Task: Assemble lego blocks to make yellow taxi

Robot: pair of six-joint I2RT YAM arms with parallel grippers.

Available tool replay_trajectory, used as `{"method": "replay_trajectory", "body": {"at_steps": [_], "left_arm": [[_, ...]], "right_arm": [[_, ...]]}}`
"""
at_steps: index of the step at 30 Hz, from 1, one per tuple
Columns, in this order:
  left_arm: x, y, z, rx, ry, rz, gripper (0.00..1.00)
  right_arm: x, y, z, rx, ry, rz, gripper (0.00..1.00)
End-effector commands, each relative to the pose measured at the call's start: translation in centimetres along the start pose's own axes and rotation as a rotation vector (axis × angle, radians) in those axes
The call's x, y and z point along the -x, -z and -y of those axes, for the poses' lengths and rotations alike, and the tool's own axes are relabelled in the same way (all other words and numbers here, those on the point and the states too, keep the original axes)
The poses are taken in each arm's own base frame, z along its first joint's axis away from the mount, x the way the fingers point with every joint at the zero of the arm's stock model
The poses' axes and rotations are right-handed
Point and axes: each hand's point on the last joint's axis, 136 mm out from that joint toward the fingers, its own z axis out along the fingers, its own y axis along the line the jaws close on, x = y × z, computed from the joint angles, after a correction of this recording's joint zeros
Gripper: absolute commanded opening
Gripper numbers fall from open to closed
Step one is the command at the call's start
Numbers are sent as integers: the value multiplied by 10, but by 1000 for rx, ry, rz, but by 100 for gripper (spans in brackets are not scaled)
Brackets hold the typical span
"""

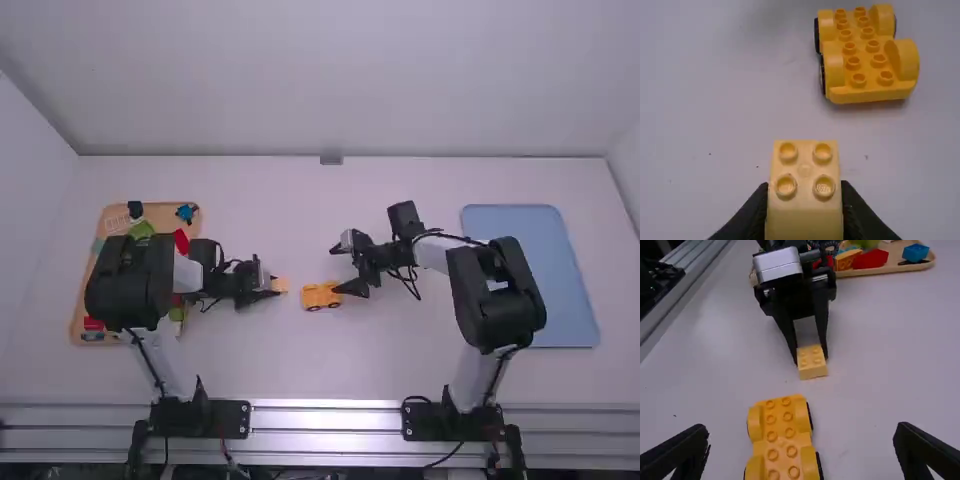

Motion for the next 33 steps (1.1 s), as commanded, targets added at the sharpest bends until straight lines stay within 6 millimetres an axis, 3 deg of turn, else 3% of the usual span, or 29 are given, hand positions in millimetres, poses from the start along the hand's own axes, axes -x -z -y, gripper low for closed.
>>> {"method": "replay_trajectory", "body": {"at_steps": [1, 5, 6, 7, 11, 17, 24, 27, 30, 33], "left_arm": [[4, -3, 7, -20, 37, 33, 25], [15, -2, 4, -23, 44, 87, 25], [22, 0, 1, -23, 69, 115, 16], [24, 0, 0, -23, 77, 121, 15], [45, 4, -6, -34, 128, 175, 10], [69, 3, -2, -54, 142, 179, 4], [88, -3, 19, -84, 84, 123, 4], [82, -10, 22, -76, 81, 57, 2], [71, -12, 12, -25, 163, -16, 2], [72, -7, 2, -3, 163, -3, 2]], "right_arm": [[4, 2, -5, 8, -14, 10, 99], [-1, 2, -6, 7, -38, -15, 99], [-8, 2, -4, -9, -40, -54, 99], [-11, 2, -4, -14, -41, -65, 99], [-38, 1, -1, -72, -19, -158, 99], [-73, -14, -3, -134, 79, -106, 99], [-65, -24, 4, -111, 94, 39, 99], [-64, -24, 1, -87, 92, 46, 99], [-53, -29, -10, -18, 38, 98, 99], [-49, -36, -19, 23, -5, 109, 99]]}}
